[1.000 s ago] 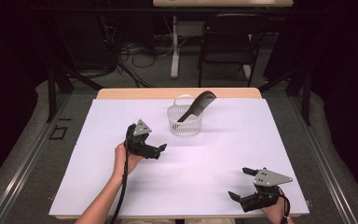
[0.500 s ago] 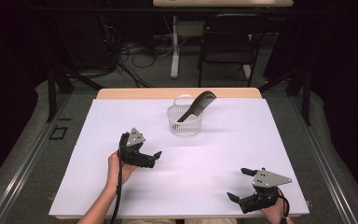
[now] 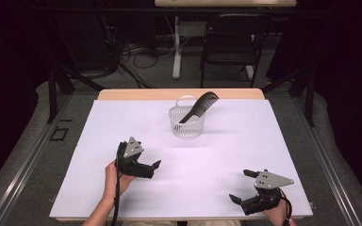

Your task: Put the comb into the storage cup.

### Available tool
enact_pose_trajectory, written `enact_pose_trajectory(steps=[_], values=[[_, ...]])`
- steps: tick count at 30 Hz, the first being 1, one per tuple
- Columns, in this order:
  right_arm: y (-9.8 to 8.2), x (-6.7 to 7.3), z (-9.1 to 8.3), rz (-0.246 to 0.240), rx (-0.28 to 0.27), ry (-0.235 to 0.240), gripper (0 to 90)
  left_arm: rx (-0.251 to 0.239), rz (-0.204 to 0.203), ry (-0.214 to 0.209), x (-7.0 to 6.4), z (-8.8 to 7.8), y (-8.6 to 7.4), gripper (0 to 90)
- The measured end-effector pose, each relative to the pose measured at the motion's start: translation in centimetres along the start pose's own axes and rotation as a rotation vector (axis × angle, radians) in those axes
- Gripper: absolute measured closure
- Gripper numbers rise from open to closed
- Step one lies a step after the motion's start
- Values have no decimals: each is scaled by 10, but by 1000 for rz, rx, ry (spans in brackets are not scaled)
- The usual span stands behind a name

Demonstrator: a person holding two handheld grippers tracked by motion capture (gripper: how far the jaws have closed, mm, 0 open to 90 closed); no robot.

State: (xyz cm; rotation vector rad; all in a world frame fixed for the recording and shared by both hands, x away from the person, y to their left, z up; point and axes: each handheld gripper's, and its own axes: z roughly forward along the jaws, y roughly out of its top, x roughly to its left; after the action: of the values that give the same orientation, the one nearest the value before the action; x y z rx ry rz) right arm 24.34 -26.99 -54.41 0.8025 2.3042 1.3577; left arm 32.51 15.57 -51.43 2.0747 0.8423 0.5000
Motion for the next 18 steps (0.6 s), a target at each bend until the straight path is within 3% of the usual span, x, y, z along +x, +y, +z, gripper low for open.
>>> enact_pose_trajectory(steps=[10,18], values=[[0,0,-2,-6,0,-3,10,-4,-7,-1,-9,-12,-19,1],[0,1,-1,-6,3,-3,10,21,-11,0,-11,-16,-31,0]])
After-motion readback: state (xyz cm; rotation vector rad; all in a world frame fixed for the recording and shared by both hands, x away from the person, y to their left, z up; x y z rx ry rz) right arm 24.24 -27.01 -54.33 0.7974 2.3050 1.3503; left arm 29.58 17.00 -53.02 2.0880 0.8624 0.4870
